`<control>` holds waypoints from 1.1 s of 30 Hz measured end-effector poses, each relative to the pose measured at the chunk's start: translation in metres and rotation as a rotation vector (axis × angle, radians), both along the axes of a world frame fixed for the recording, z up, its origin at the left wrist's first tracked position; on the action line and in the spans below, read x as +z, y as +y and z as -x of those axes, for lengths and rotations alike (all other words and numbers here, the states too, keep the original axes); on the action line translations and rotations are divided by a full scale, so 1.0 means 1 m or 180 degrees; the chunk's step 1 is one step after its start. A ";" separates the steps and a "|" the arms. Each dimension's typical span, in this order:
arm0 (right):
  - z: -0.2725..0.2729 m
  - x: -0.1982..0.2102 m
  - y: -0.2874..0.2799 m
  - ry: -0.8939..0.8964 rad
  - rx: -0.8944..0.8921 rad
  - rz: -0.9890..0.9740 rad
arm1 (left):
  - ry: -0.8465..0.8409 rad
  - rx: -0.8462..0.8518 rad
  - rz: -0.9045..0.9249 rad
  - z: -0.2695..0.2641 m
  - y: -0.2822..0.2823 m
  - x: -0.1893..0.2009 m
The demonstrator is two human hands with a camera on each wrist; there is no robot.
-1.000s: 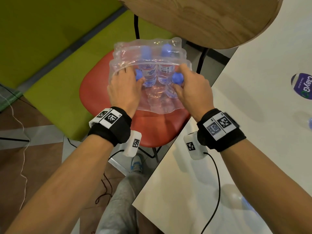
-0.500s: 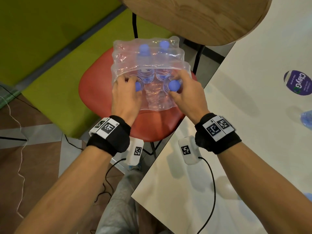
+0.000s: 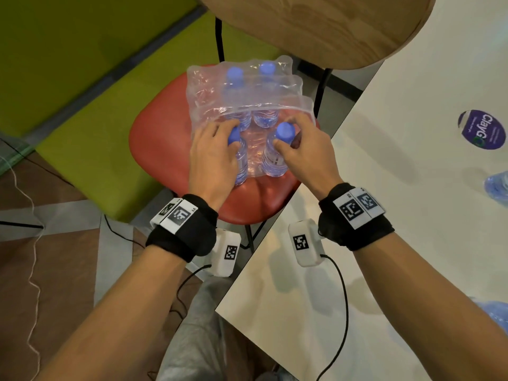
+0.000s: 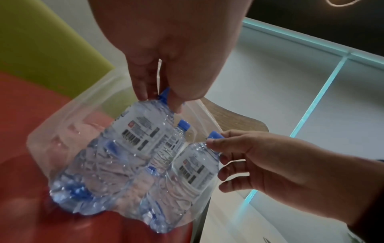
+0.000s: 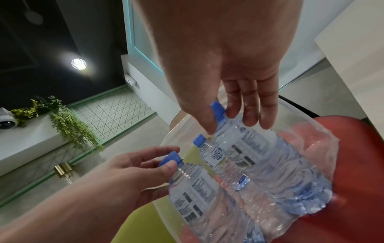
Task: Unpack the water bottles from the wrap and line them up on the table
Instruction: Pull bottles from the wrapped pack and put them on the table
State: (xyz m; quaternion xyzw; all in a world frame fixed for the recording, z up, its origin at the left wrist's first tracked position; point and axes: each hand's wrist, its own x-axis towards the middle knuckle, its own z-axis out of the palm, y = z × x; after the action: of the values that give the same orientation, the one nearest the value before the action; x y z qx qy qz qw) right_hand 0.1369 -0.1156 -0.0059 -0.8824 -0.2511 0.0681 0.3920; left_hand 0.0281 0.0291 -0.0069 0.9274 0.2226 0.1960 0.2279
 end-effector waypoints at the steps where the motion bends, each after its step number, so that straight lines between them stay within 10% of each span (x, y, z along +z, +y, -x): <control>1: -0.001 0.000 -0.001 0.0008 -0.0005 0.0007 | -0.0037 0.0005 0.0114 0.000 -0.001 -0.001; 11: 0.010 -0.027 -0.008 0.0234 -0.0137 -0.0010 | -0.0158 0.0473 0.1165 0.007 -0.015 -0.031; 33: 0.010 -0.022 0.012 0.0436 -0.0336 -0.0278 | 0.0437 0.0424 0.0747 0.000 -0.010 -0.021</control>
State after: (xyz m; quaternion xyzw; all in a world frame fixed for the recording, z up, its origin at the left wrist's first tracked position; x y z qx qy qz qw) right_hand 0.1273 -0.1038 -0.0283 -0.8698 -0.1796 0.0964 0.4493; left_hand 0.0276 0.0190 -0.0283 0.8888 0.3201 0.1194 0.3055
